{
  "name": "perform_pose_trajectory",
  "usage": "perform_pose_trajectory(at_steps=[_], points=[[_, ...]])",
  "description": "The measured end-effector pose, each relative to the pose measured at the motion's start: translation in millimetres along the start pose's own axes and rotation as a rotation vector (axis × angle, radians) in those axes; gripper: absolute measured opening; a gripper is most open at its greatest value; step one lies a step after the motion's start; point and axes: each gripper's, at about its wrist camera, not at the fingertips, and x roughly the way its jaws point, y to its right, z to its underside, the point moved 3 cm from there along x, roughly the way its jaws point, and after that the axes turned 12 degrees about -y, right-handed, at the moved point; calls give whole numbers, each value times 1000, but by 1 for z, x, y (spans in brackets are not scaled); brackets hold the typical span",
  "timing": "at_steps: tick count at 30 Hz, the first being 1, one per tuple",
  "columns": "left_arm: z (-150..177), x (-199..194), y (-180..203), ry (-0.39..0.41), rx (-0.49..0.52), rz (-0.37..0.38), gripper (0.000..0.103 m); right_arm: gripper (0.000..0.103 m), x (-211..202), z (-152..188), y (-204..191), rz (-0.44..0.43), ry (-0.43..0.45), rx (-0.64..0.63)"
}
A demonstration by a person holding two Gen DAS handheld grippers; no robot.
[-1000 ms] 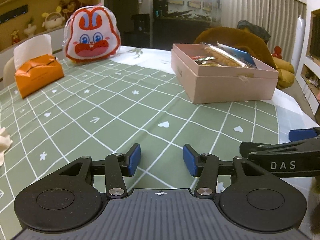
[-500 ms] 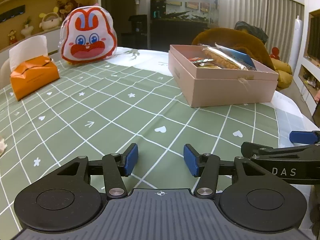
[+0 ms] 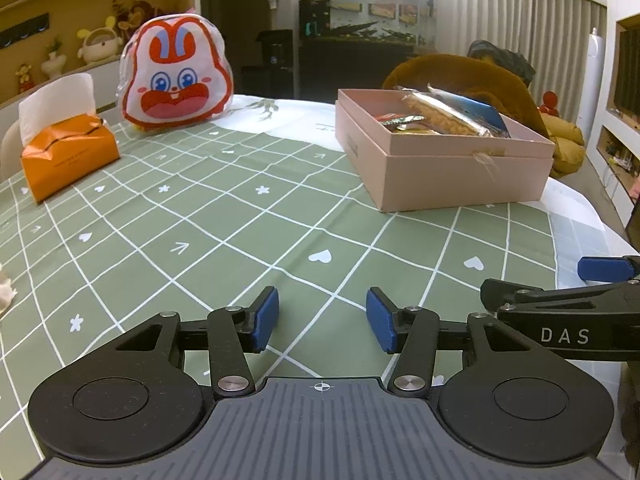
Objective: Organize snacks
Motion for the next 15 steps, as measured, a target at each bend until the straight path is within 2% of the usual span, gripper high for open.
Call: perform_pose_trajectory(at_steps=[15], points=[[0,0,0,1,-2,5,55,103,0,0,0,0,0,1]])
